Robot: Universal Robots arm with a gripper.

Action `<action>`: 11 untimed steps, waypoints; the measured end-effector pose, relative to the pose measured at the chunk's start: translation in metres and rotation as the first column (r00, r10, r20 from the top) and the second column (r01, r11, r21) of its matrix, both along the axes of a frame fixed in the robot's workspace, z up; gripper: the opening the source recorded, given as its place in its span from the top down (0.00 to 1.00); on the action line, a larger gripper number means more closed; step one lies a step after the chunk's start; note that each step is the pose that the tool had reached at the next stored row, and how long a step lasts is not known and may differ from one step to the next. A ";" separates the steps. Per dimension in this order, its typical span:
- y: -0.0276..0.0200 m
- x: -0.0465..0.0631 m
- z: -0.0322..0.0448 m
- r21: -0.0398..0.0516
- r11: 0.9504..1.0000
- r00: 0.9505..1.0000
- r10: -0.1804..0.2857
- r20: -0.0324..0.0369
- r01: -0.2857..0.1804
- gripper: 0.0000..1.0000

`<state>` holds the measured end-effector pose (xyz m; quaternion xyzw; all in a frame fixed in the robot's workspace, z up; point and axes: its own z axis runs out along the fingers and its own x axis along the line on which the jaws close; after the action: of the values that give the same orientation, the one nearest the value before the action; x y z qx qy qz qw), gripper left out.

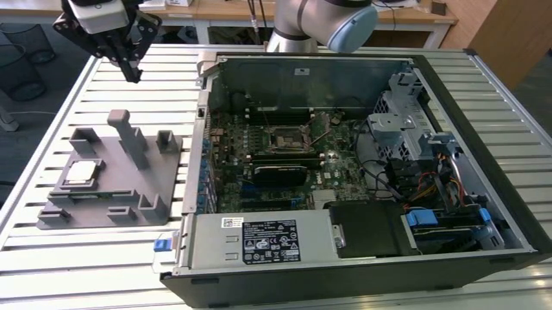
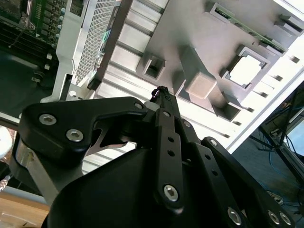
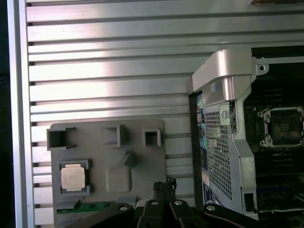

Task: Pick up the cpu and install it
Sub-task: 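Reach for the cpu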

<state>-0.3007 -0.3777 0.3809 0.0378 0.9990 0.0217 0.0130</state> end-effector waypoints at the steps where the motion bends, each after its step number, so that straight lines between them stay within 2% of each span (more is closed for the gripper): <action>1: 0.0001 -0.001 0.0000 0.000 1.000 1.000 0.000 0.000 0.000 0.89; 11: 0.0004 -0.012 -0.0007 0.000 1.000 1.000 0.000 0.000 0.000 0.89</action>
<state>-0.3129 -0.3773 0.3801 0.0379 0.9990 0.0217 0.0130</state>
